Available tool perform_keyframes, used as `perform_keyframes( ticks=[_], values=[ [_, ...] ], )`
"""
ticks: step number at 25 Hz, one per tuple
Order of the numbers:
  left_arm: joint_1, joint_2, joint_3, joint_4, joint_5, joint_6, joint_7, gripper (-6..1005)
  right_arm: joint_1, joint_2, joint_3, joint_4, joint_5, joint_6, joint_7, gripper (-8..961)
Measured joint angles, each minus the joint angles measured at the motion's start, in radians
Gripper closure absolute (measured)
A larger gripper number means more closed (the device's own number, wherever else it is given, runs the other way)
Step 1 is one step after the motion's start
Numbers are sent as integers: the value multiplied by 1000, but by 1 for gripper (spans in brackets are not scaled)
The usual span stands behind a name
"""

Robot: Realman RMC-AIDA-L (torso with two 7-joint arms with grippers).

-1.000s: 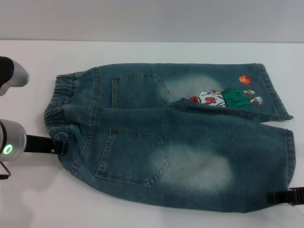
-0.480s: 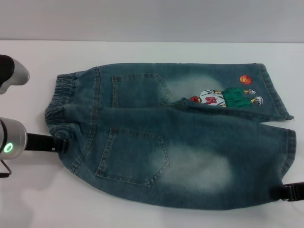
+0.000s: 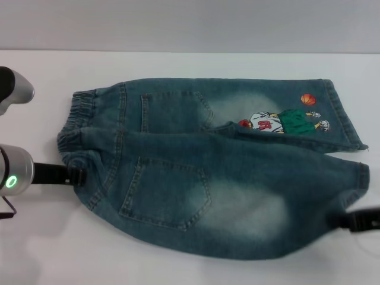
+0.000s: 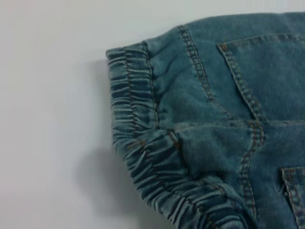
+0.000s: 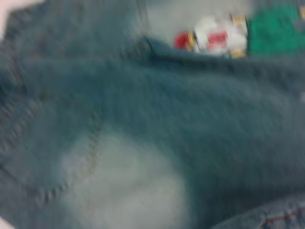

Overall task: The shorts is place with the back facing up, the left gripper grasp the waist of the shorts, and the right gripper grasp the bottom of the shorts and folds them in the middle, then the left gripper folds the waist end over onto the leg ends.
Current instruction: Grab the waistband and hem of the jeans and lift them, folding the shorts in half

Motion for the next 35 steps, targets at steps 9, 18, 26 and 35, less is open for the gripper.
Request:
perform_keyframes(
  ticks=[9, 18, 26, 35],
  values=[
    [32, 0, -1, 15, -6, 176, -32, 804, 36, 3, -24, -138, 103, -278, -140, 902],
    [48, 0, -2, 69, -31, 392, -79, 803, -14, 3, -52, -186, 297, -537, -322, 903],
    [58, 0, 1, 156, -143, 594, -73, 805, -71, 3, -42, -317, 731, -707, -686, 903],
    [49, -2, 23, 209, -184, 753, -79, 808, -99, 4, -40, -460, 1079, -744, -1034, 902]
  ],
)
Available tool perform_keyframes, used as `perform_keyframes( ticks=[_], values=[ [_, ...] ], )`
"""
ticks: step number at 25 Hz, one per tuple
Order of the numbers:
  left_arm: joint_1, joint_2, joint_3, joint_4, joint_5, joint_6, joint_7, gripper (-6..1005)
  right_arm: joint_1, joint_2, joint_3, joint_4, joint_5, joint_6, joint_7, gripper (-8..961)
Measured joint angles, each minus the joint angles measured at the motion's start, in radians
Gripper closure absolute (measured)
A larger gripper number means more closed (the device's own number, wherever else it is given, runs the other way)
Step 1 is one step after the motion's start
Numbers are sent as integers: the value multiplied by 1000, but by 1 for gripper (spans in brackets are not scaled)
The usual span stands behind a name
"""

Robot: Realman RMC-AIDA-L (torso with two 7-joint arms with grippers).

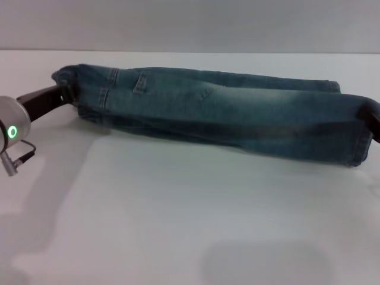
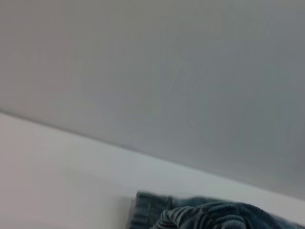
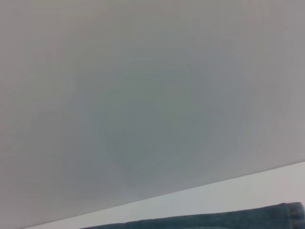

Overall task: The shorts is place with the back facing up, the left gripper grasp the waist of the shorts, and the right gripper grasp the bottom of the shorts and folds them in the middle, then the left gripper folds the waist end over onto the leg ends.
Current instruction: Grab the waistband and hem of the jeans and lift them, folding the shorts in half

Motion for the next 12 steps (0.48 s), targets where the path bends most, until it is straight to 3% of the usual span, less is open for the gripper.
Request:
perform_keyframes(
  ticks=[12],
  values=[
    [-72, 0, 24, 91, -3, 69, 2, 807, 13, 0, 43, -44, 28, -42, -122, 903]
  ],
)
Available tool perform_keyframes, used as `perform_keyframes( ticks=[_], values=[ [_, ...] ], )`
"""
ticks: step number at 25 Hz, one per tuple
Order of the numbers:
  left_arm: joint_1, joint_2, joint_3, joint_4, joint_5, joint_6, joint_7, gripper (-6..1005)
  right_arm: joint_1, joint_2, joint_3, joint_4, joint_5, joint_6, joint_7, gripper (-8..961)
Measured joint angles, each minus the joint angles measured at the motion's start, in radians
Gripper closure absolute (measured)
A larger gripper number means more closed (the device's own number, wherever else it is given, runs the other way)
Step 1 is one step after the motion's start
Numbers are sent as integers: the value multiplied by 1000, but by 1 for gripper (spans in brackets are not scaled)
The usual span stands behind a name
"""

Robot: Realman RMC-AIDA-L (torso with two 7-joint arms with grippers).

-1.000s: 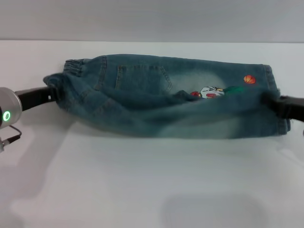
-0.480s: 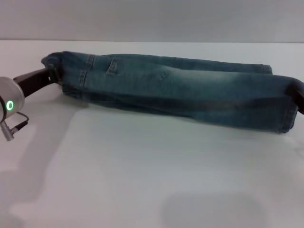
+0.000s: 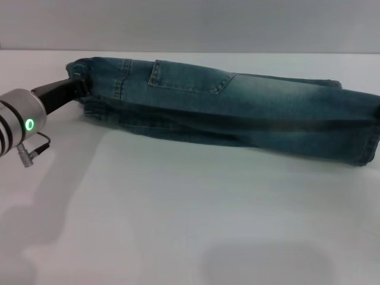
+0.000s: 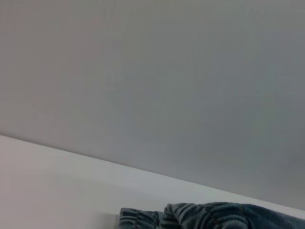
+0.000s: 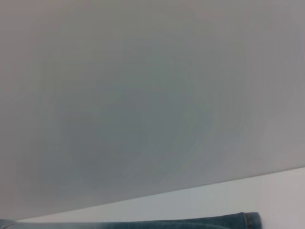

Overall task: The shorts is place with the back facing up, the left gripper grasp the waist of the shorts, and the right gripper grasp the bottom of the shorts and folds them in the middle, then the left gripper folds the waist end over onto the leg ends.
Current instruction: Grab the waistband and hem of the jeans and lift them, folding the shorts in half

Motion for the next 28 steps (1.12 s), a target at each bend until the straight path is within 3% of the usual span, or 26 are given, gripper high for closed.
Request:
perform_keyframes(
  ticks=[28],
  values=[
    [-103, 0, 25, 150, -42, 146, -2, 806, 197, -5, 190, -192, 0, 5, -59, 825]
  ],
)
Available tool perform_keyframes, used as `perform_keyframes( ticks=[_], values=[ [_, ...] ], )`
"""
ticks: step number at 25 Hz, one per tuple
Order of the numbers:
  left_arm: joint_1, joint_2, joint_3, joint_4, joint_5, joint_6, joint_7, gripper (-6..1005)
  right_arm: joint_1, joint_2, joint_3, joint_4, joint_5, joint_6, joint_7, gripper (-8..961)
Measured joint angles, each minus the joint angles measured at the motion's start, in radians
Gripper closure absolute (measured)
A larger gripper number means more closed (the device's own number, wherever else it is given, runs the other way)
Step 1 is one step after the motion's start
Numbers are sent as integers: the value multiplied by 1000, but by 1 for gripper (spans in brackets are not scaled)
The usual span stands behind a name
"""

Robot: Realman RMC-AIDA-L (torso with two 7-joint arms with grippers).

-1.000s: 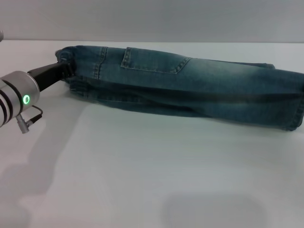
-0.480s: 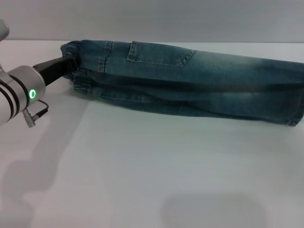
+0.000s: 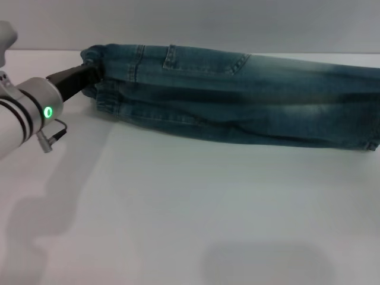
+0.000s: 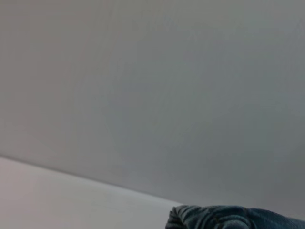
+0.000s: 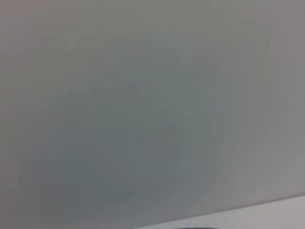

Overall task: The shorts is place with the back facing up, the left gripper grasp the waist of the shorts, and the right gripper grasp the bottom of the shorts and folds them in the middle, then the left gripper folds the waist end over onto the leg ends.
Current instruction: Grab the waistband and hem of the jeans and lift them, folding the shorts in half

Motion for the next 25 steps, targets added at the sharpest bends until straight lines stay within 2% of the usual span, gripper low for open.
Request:
perform_keyframes(
  ticks=[6, 8, 9, 14, 16, 20, 22, 25],
  values=[
    [-55, 5, 64, 102, 1, 161, 26, 807, 72, -5, 125, -109, -3, 27, -70, 802],
    [-68, 5, 66, 118, 1, 168, 28, 808, 75, -5, 134, -112, -3, 33, -75, 795],
    [-108, 5, 67, 161, 0, 174, 30, 808, 78, -5, 141, -114, -3, 41, -80, 791],
    [-137, 3, 67, 194, 1, 184, 30, 695, 80, -3, 157, -124, 2, 91, -136, 609],
    [-140, 2, 63, 194, 1, 188, 30, 457, 79, -1, 158, -142, 3, 120, -169, 525],
    [-139, 3, 61, 195, 2, 192, 30, 302, 81, 0, 158, -174, 4, 156, -222, 334],
    [-135, 4, 60, 195, 2, 192, 30, 225, 85, 3, 158, -204, 7, 198, -283, 280],
    [-129, 7, 58, 193, 2, 168, 38, 204, 83, 4, 155, -214, 16, 231, -311, 200]
  ],
)
